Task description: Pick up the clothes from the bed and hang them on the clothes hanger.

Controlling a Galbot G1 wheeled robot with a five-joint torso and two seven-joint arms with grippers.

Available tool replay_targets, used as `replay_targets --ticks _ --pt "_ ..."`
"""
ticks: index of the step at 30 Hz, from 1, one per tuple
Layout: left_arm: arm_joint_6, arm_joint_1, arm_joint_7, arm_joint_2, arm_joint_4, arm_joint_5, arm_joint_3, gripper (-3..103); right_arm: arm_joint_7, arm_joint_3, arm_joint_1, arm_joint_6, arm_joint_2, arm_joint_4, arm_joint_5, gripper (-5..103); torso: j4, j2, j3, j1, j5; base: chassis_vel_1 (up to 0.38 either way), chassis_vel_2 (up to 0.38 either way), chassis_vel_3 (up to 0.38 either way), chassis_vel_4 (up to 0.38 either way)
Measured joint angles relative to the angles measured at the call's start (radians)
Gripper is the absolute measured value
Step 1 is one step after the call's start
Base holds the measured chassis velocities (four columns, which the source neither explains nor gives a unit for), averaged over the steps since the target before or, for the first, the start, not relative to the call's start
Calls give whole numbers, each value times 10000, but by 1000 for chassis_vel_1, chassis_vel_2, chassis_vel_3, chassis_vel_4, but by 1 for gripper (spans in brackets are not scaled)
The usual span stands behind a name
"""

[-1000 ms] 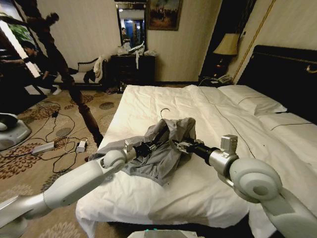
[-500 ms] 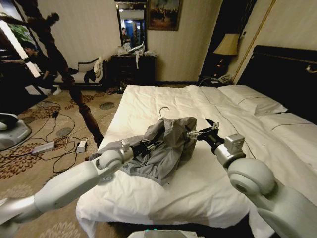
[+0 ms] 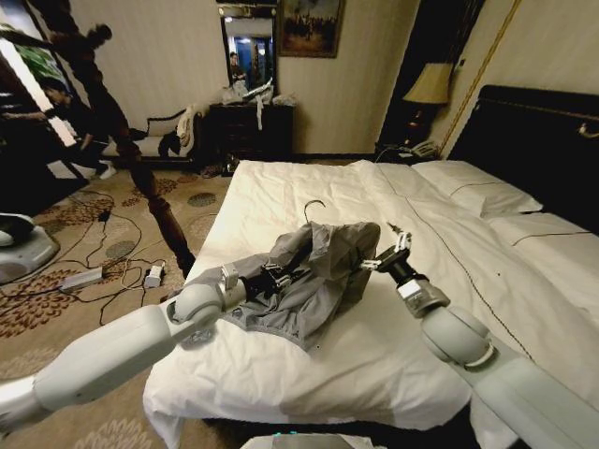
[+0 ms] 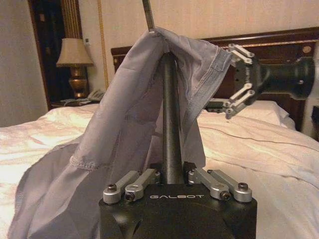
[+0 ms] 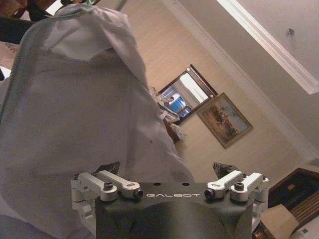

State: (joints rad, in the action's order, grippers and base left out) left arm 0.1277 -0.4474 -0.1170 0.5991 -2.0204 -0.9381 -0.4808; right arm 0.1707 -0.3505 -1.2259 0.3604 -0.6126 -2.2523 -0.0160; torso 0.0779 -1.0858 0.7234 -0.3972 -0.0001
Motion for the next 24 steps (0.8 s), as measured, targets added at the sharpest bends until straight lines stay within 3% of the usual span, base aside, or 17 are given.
replay_targets --ticks 10,18,20,21,24 --pt "-1 -30 -127 -595 -713 33 -292 18 -164 480 302 -152 -97 267 -1081 100 -1 0 0 0 0 0 0 0 0" --pt "121 -6 -132 -798 -1254 59 -492 18 -609 828 479 -209 -60 690 -2979 103 0 0 0 0 1 0 0 0 0" --pt "136 -27 -142 -928 -1427 68 -511 18 -848 723 374 -231 32 850 -3970 95 0 0 0 0 0 0 0 0 0" --pt "136 -27 -142 -928 -1427 68 -511 18 -848 723 374 -231 32 850 -3970 95 0 0 0 0 0 0 0 0 0" --pt "136 -41 -178 -1097 -1609 91 -521 18 -1171 610 215 -283 126 928 -4783 79 0 0 0 0 3 0 0 0 0"
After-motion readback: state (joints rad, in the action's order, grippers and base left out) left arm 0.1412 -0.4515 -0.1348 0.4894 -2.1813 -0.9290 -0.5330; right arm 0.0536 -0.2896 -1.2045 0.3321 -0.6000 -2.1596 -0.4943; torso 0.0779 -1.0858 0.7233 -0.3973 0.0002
